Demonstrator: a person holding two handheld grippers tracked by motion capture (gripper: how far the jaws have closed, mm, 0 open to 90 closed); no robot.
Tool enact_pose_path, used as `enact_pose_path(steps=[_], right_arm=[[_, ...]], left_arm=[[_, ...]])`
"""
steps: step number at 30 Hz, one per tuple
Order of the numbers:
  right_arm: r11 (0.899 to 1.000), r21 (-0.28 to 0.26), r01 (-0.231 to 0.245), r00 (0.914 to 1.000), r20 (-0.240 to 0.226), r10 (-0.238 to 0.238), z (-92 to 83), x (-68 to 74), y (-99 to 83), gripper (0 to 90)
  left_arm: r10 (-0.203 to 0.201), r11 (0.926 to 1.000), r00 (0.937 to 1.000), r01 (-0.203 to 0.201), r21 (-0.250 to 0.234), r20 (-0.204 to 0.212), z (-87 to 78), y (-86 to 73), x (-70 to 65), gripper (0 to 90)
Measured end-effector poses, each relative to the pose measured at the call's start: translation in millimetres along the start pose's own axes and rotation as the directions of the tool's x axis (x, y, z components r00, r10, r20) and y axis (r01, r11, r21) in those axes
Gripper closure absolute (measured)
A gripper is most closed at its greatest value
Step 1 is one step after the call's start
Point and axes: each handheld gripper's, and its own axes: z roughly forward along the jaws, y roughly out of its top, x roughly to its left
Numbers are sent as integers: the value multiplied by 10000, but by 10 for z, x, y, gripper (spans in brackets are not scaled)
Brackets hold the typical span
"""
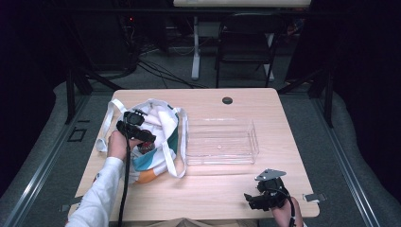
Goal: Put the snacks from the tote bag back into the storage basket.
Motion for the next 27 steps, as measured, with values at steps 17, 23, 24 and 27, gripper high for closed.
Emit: enact_pose_path(steps=[17, 23, 24, 27], right_arm=[[10000, -9, 9, 10000, -75, -9, 6, 0, 2, 147], [10000, -39, 34, 10000, -70, -34, -7, 2, 2, 147], [10000, -20, 41, 10000, -74, -41, -9, 0, 1, 147], [10000, -60, 39, 10000, -70, -39, -14, -3, -2, 147]], left_arm=[[-62, 9988, 9999, 56, 478, 120, 71, -23, 2, 179], [199, 9978, 9998, -204, 626, 79, 61, -34, -31, 254], [248, 9979, 9997, -250, 603, 40, 62, -37, -40, 255], [248, 9982, 9997, -248, 550, 3, 63, -42, -45, 257]])
